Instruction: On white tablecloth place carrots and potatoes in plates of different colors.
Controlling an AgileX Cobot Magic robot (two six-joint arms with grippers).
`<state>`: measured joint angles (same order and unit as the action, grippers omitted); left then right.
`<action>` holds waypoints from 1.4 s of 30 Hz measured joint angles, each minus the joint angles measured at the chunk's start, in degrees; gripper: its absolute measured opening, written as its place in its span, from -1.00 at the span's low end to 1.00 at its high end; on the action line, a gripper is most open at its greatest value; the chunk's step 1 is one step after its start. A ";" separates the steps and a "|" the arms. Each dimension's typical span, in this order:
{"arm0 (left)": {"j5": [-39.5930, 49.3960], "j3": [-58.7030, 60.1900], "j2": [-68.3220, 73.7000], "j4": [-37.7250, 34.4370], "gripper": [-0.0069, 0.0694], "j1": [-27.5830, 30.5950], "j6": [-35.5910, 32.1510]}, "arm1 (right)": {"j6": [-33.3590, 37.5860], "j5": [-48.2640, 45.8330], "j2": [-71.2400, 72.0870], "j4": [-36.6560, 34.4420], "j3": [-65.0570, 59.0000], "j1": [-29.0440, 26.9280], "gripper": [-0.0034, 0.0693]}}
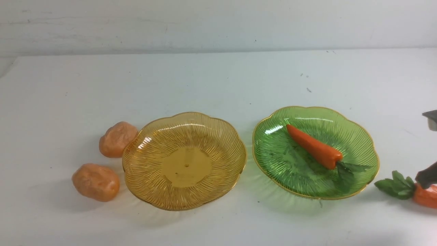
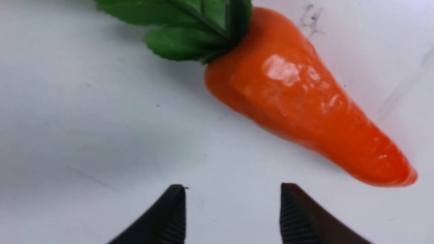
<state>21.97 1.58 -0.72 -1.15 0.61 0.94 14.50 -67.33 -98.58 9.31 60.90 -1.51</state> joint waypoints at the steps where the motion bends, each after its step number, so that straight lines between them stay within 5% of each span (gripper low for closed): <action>1: 0.00 0.00 0.00 0.00 -0.75 0.00 0.00 | 0.91 0.23 -0.65 1.87 0.00 0.00 0.23; 7: 0.00 0.00 0.00 0.00 -0.75 0.00 0.00 | 2.60 2.74 -2.70 6.11 0.05 0.00 0.75; 15: 0.00 0.00 0.00 0.00 -0.75 0.00 0.00 | 6.27 8.59 -6.43 7.83 0.24 0.00 0.87; 20: 0.00 0.00 0.00 0.00 -0.75 0.00 0.00 | 6.89 8.79 -8.55 7.77 0.53 0.00 0.68; 22: 0.00 0.00 0.00 0.00 -0.75 0.00 0.00 | 6.25 7.28 -8.56 7.77 0.76 0.00 0.48; 25: 0.00 0.00 0.00 0.00 -0.75 0.00 0.00 | 4.17 0.37 -8.61 7.90 3.73 0.00 -0.16; 26: 0.00 0.00 0.00 0.00 -0.75 0.00 0.00 | 3.56 -0.23 -8.61 8.05 4.44 -0.05 -0.21; 33: 0.00 0.00 0.00 0.00 -0.75 0.00 0.00 | -10.19 -1.63 -2.20 4.28 16.22 -0.17 -0.15; 42: 0.00 0.00 0.00 -0.06 -0.75 0.00 0.00 | -10.83 -2.53 2.16 -22.82 20.63 3.61 -0.15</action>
<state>21.97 1.58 -0.72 -1.21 0.61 0.94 3.67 -69.86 -96.42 -13.51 81.53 2.10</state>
